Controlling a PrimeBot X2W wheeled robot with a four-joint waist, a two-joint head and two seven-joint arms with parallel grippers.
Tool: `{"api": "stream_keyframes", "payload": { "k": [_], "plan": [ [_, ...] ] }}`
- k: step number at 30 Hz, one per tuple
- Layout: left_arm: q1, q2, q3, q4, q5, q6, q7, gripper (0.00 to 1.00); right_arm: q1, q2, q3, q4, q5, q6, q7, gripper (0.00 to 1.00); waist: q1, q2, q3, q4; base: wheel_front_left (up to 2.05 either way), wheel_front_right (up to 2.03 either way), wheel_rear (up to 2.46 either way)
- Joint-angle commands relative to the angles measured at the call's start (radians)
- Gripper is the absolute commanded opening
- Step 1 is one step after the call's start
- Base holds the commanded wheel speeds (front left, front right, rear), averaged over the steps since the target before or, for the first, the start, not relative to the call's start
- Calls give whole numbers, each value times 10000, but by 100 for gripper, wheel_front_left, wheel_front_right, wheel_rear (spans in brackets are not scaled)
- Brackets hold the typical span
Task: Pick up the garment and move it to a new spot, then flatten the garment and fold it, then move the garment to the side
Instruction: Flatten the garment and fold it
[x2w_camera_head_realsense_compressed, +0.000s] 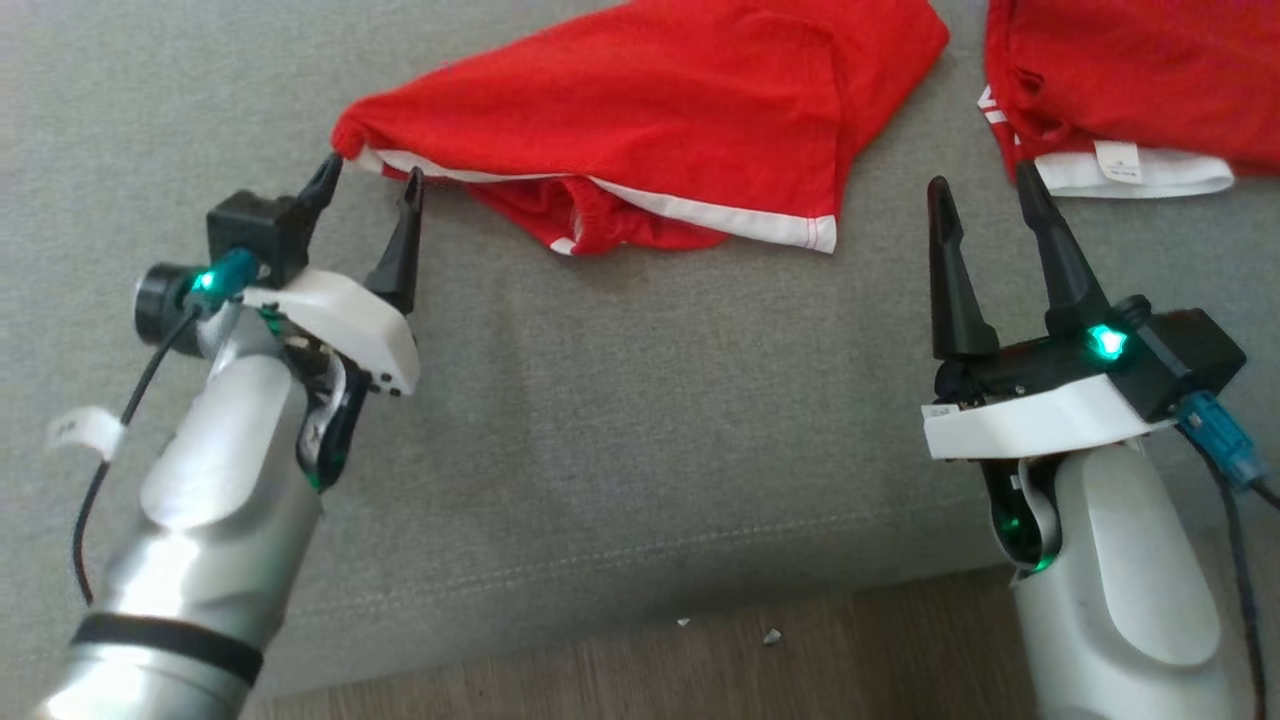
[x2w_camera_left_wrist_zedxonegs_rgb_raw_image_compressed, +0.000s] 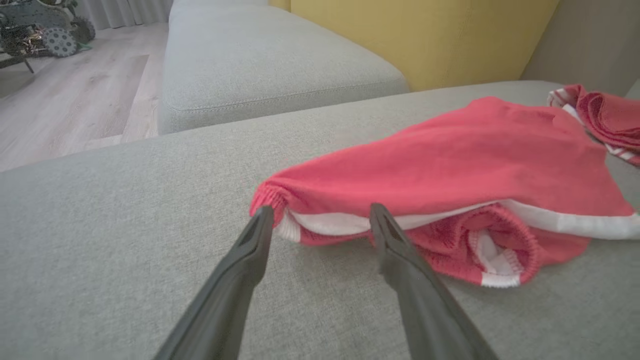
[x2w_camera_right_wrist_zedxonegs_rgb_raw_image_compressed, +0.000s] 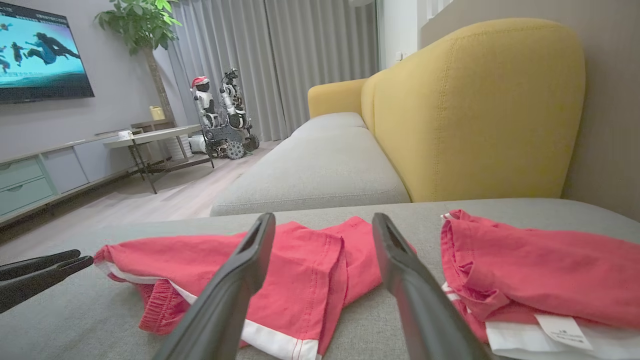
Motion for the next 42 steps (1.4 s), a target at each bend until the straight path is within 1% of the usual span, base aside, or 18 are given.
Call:
{"api": "stream_keyframes", "payload": {
  "k": [1,6,11,16,19,24,31,35,36,42],
  "plan": [
    [-118,231,437,-394,-88,8,-51,100,-137,72,173,-282,-126,33,-68,100,0,0,-54,55,0,0,0],
    [688,-147,1255,-1326,-380,65,-51,100,-23,72,91,-211,-240,33,-68,100,0,0,-276,322,0,0,0],
    [1750,-626,2291,-2453,-675,142,-51,100,113,72,21,-164,-289,33,-68,100,0,0,-472,508,0,0,0],
    [2534,-1037,3040,-3288,-594,144,-51,100,129,72,-5,-59,-338,33,-68,100,0,0,-465,595,0,0,0],
    [2737,-1246,3271,-3404,-426,-9,-51,100,84,72,32,0,-371,33,-66,100,0,0,-373,628,0,0,0],
    [2498,-1453,3418,-2947,-575,-218,-51,100,-30,72,158,10,-355,33,-66,100,0,0,-199,532,0,0,0],
    [1448,-1623,3524,-1440,-1560,-584,390,100,-181,72,319,12,-178,33,-67,100,0,0,149,111,0,0,0],
    [750,-1535,3661,-663,-1700,-676,313,100,-224,72,301,-21,-141,33,-67,100,0,0,357,-170,0,0,0],
    [750,-1535,3661,-663,-1700,-676,313,100,-224,72,301,-21,-141,33,-67,100,0,0,357,-170,0,0,0],
    [-23,-1287,3669,366,-1528,-727,139,100,-289,72,252,-113,-62,33,-68,100,0,0,583,-489,0,0,0]
  ]
}}
